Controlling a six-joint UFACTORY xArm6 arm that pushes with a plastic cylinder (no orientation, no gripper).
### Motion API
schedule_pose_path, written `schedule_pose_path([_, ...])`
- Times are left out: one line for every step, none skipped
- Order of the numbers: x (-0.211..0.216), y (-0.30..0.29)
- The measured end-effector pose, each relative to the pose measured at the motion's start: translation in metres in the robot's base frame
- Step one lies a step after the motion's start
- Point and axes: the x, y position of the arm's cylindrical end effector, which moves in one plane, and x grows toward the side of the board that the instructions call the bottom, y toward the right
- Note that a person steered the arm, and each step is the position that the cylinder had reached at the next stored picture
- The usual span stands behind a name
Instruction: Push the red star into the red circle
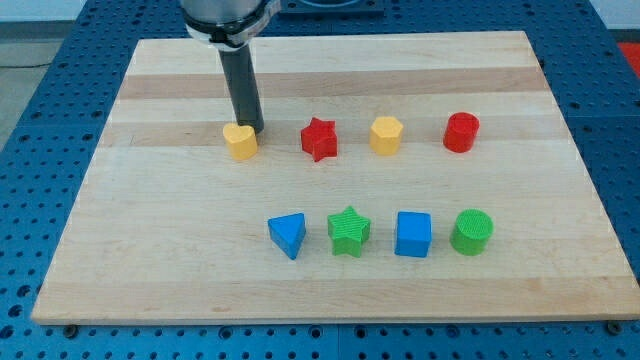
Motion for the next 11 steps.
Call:
schedule_pose_path([0.0, 0.005])
schedule_pose_path([0.013, 0.005])
schedule_pose_path([0.035, 0.005])
schedule_pose_path([0.05, 0.005])
schedule_pose_path([0.051, 0.016])
schedule_pose_path([0.051, 0.032])
schedule_pose_path([0.051, 0.049])
schedule_pose_path([0.051, 0.06])
schedule_pose_path([0.031, 0.074])
schedule_pose_path([0.005, 0.097])
schedule_pose_path([-0.018, 0.115])
